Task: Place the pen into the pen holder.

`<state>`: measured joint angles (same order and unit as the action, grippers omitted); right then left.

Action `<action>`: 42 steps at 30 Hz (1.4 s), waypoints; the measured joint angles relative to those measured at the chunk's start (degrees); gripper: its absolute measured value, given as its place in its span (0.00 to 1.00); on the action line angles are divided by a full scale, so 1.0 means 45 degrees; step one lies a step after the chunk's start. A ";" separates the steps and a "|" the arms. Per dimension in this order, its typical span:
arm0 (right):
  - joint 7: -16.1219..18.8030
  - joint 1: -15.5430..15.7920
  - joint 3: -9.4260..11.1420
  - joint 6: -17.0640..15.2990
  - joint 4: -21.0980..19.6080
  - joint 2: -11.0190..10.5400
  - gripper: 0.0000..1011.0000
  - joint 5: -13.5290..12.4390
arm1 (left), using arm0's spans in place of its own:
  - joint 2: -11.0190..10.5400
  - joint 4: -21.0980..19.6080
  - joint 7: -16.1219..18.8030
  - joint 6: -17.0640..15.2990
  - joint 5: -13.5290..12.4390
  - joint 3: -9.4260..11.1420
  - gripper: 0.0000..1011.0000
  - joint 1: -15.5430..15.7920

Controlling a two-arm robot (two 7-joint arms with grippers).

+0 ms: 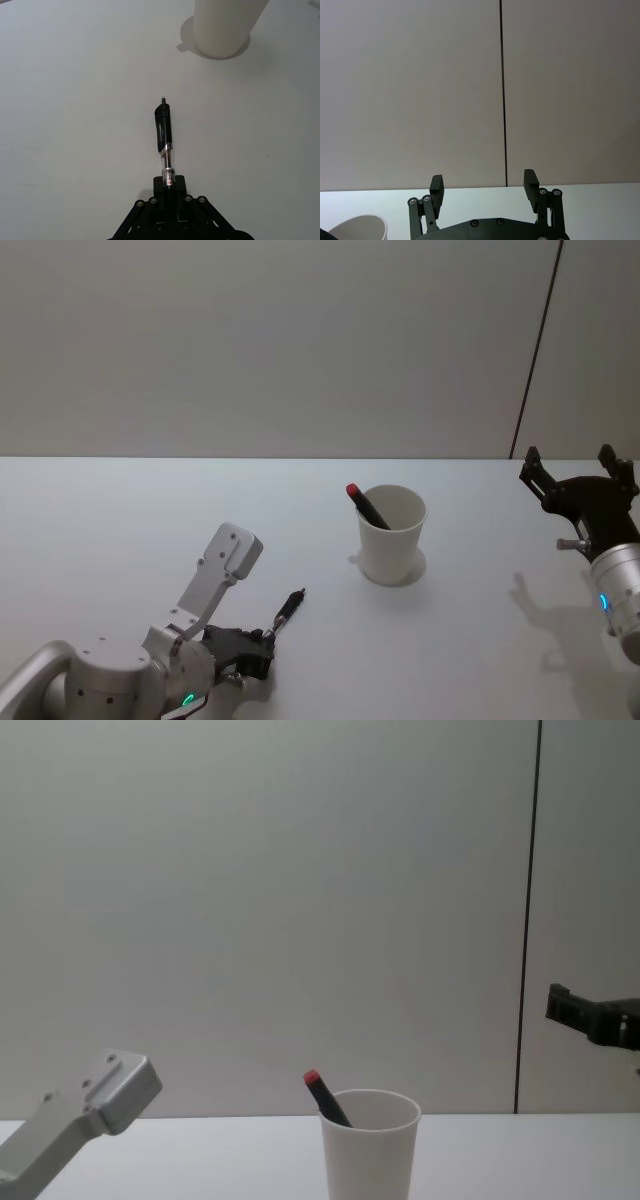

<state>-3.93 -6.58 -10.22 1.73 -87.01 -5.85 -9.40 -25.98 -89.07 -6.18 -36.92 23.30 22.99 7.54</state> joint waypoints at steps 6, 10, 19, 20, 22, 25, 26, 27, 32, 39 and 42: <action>0.0000 -0.0001 0.0000 0.0000 0.0000 0.0000 0.99 0.0000 | 0.0004 -0.0026 -0.0005 -0.0026 -0.0043 -0.0019 0.14 -0.0012; 0.0000 -0.0001 0.0000 0.0000 0.0000 0.0000 0.99 0.0000 | -0.0022 -0.0149 0.0088 -0.0038 -0.0083 -0.0055 0.14 -0.0053; 0.0000 -0.0001 0.0000 0.0000 0.0000 0.0000 0.99 0.0000 | -0.0183 -0.0732 0.0513 0.0389 -0.0088 -0.0233 0.14 -0.0233; 0.0000 0.0000 0.0000 0.0000 0.0000 0.0000 0.99 0.0000 | -0.0223 -0.0859 0.0623 0.0512 -0.0092 -0.0267 0.14 -0.0272; 0.0000 0.0000 0.0000 0.0000 0.0000 0.0000 0.99 0.0000 | -0.0269 -0.0997 0.0728 0.0632 -0.0101 -0.0307 0.14 -0.0318; 0.0000 0.0000 0.0000 0.0000 -0.0001 0.0000 0.99 0.0000 | -0.0350 -0.1240 0.0935 0.0909 -0.0127 -0.0382 0.14 -0.0398; 0.0000 -0.0001 0.0000 0.0000 0.0000 0.0000 0.99 0.0000 | -0.0377 -0.1321 0.0984 0.0985 -0.0137 -0.0403 0.14 -0.0426; 0.0000 -0.0001 0.0000 0.0000 0.0000 0.0000 0.99 0.0000 | -0.0419 -0.1442 0.1083 0.1138 -0.0166 -0.0439 0.14 -0.0470; 0.0000 -0.0001 0.0000 0.0000 0.0000 0.0000 0.99 0.0000 | -0.0556 -0.1844 0.1423 0.1759 -0.0329 -0.0548 0.14 -0.0641; 0.0000 0.0000 0.0000 0.0000 0.0000 0.0000 0.99 0.0000 | -0.0690 -0.2255 0.1819 0.2713 -0.0693 -0.0650 0.14 -0.0821; 0.0000 -0.0001 0.0000 -0.0001 0.0000 0.0000 0.99 0.0000 | -0.0734 -0.2415 0.1959 0.3197 -0.0917 -0.0685 0.14 -0.0902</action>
<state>-3.93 -6.58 -10.22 1.73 -87.01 -5.85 -9.40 -29.28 -99.94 2.64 -22.53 19.17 19.91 3.48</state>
